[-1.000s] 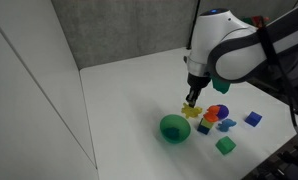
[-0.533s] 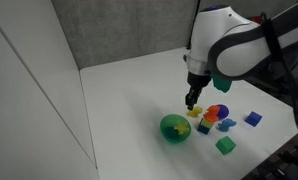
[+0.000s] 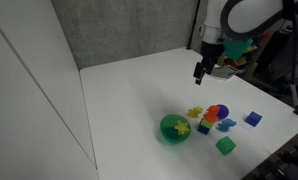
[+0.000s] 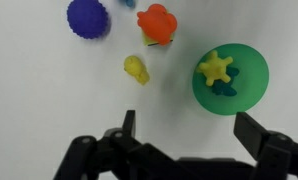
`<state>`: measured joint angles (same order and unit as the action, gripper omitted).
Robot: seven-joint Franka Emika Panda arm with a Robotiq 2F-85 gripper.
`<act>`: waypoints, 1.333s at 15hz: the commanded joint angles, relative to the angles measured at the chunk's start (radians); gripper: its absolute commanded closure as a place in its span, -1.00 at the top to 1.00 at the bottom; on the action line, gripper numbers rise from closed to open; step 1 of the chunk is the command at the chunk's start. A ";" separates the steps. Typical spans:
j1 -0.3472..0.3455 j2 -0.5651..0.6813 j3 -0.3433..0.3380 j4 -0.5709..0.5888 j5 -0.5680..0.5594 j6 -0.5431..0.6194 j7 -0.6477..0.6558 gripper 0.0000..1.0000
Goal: Put the yellow spiked toy in the bowl
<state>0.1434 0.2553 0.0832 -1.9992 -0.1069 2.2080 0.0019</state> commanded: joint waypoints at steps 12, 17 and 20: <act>-0.148 -0.357 -0.113 -0.099 0.037 -0.281 0.056 1.00; -0.186 -0.473 -0.144 -0.203 0.110 -0.267 0.050 1.00; -0.196 -0.512 -0.153 -0.241 0.111 -0.262 0.043 1.00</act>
<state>-0.0398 -0.1988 -0.0634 -2.1879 -0.0104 1.9363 0.0676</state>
